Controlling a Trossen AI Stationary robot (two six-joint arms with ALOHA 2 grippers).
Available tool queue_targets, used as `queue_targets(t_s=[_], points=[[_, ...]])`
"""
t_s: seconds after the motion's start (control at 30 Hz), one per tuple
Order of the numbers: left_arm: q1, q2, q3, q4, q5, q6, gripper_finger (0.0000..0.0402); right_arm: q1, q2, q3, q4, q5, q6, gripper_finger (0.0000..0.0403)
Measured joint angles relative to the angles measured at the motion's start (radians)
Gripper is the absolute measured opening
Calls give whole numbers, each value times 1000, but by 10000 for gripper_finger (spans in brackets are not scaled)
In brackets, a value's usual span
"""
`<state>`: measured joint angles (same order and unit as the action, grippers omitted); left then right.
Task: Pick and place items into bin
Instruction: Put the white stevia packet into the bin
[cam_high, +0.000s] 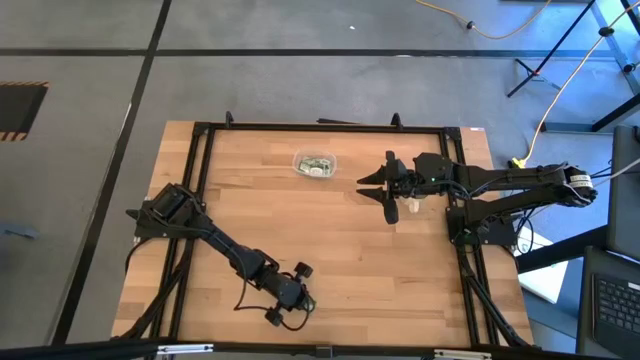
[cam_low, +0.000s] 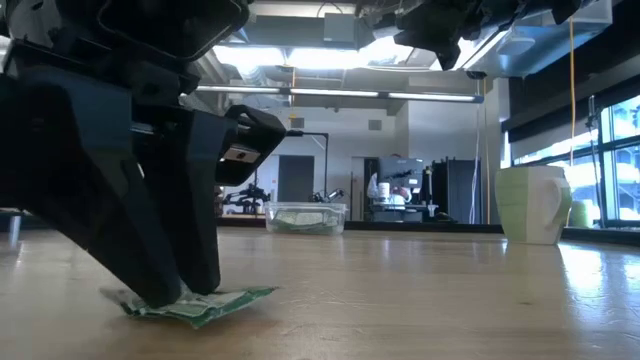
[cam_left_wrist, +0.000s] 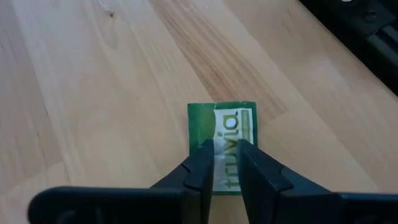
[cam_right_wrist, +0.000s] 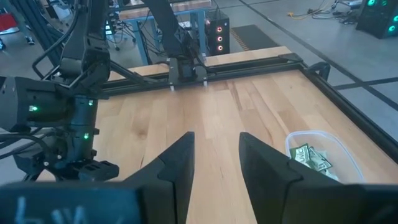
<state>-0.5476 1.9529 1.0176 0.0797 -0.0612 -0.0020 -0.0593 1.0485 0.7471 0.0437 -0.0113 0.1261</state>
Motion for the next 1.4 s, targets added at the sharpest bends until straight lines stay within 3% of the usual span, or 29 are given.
queue_targets(t_s=[0.47,0.63,0.77,0.9,1.03,1.2,1.4], points=[[0,-16,-4,-14,18,-15,3,0,0,0,-14,-1,0,130],[16,-123,-5,-67,27,-40,5,0,0,0,-16,-1,9,130],[73,-244,-5,-150,-64,-39,3,0,0,0,-21,-1,5,130],[192,-384,-4,-284,-190,10,5,-1,-3,0,-26,-1,4,130],[387,-490,-4,-312,-197,123,2,-8,-15,1,-54,-1,-27,130],[689,-514,-3,-315,-105,211,7,-25,-37,1,-97,0,-50,130],[960,-423,-5,-294,88,253,2,-25,-40,2,-99,-1,-74,130]])
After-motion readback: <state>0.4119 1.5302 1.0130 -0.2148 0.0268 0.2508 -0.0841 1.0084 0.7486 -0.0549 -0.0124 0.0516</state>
